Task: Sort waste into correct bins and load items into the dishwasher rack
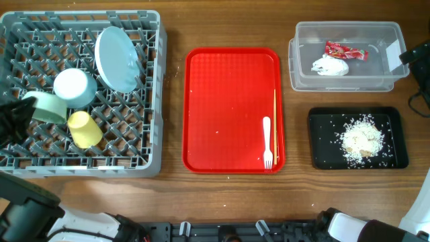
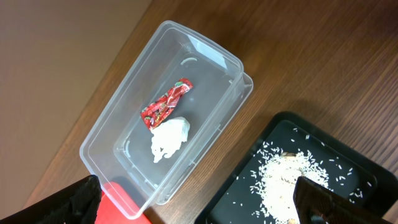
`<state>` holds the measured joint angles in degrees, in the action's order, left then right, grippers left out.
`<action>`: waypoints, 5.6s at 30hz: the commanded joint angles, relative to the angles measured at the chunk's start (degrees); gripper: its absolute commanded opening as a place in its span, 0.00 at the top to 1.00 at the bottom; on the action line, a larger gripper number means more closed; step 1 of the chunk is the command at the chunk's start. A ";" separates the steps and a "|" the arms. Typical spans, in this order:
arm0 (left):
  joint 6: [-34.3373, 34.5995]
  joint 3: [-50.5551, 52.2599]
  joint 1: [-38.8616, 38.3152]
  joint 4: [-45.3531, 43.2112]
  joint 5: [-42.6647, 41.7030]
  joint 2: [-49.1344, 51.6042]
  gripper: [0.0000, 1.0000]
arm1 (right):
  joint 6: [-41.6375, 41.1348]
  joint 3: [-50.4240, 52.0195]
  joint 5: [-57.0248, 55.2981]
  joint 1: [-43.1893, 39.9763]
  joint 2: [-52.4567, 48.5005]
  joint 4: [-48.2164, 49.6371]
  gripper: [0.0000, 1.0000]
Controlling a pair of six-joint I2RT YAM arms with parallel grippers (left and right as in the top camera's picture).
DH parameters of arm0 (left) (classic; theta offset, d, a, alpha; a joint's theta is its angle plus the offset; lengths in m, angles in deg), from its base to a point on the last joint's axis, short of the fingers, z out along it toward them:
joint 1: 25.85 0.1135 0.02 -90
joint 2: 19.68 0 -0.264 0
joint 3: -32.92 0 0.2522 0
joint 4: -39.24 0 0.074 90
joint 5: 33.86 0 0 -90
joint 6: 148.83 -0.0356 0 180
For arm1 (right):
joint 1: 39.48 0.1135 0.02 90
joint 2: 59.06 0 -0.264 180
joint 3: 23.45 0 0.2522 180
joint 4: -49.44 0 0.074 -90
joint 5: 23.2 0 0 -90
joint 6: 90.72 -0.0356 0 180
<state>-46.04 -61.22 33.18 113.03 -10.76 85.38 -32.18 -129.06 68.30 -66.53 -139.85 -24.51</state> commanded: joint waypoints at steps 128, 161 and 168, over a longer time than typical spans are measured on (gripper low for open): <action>25.18 3.34 -17.11 14.40 51.93 -45.24 0.00 | 1.44 32.63 -0.85 53.35 -25.07 10.78 0.53; 25.18 3.34 -17.11 14.43 51.93 -45.24 0.00 | 3.04 24.06 4.59 55.17 -26.25 -1.95 0.92; 25.18 3.34 -17.11 14.40 51.93 -45.24 0.00 | 6.95 12.15 12.90 55.17 -26.23 -4.57 0.91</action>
<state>-20.99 -57.83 15.85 127.43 41.63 40.11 -27.76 -112.34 75.45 -11.75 -165.25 -29.27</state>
